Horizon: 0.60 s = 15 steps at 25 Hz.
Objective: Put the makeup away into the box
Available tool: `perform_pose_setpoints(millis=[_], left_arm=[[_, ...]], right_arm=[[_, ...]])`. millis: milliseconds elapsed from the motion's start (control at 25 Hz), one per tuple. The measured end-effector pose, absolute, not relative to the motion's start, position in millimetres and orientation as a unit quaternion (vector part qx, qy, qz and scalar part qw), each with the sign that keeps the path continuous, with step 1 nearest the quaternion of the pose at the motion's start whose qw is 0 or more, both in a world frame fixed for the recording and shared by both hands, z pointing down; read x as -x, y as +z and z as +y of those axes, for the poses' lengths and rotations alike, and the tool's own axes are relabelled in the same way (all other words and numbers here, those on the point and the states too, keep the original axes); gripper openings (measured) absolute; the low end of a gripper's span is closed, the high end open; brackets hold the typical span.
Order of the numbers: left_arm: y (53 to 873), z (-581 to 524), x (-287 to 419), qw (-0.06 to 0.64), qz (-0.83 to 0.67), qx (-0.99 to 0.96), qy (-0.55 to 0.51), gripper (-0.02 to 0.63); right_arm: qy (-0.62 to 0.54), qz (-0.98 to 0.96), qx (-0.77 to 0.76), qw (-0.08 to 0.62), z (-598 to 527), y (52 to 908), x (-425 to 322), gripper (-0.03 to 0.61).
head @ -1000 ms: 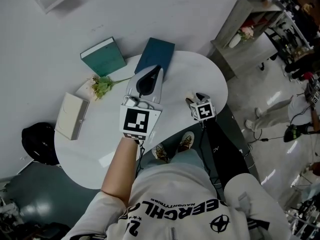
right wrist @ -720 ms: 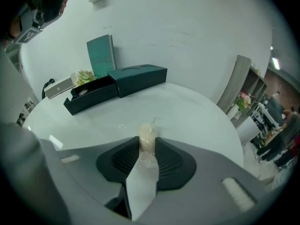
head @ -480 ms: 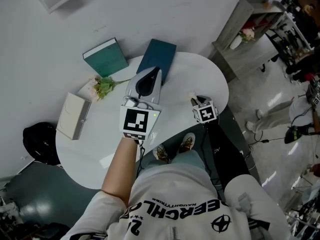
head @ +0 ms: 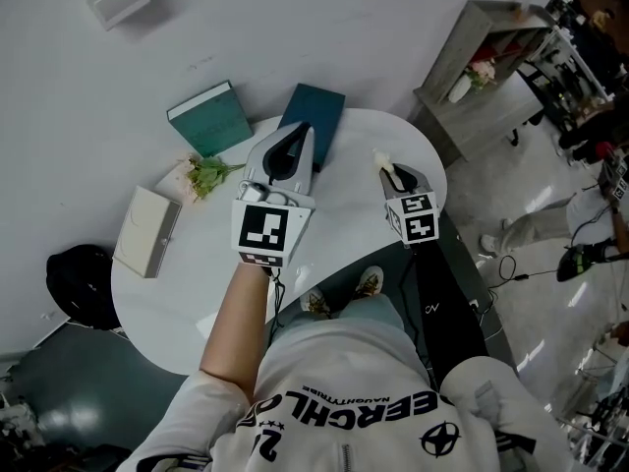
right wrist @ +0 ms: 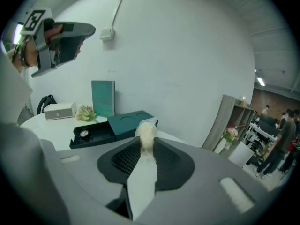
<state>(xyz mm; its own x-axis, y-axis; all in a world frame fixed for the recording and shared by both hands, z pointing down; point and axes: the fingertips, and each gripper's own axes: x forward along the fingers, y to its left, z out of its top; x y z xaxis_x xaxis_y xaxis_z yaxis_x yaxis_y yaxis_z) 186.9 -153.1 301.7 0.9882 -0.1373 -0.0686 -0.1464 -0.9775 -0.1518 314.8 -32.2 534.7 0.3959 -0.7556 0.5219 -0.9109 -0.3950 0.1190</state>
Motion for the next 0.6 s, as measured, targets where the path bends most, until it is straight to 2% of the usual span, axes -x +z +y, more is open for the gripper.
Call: perform_pose_setpoints(millis=[320,600], left_arm=[[285,-151,-184,0.086,0.072,0.993,0.042,0.0],[280,-151,-177,0.089,0.073,0.992,0.047,0.0]], right_arm=[[0.079,-0.512,-0.843,0.141,-34,415,-298,0.117],[0.014,-0.502,-0.858,0.11,-23,351,-282,0.12]])
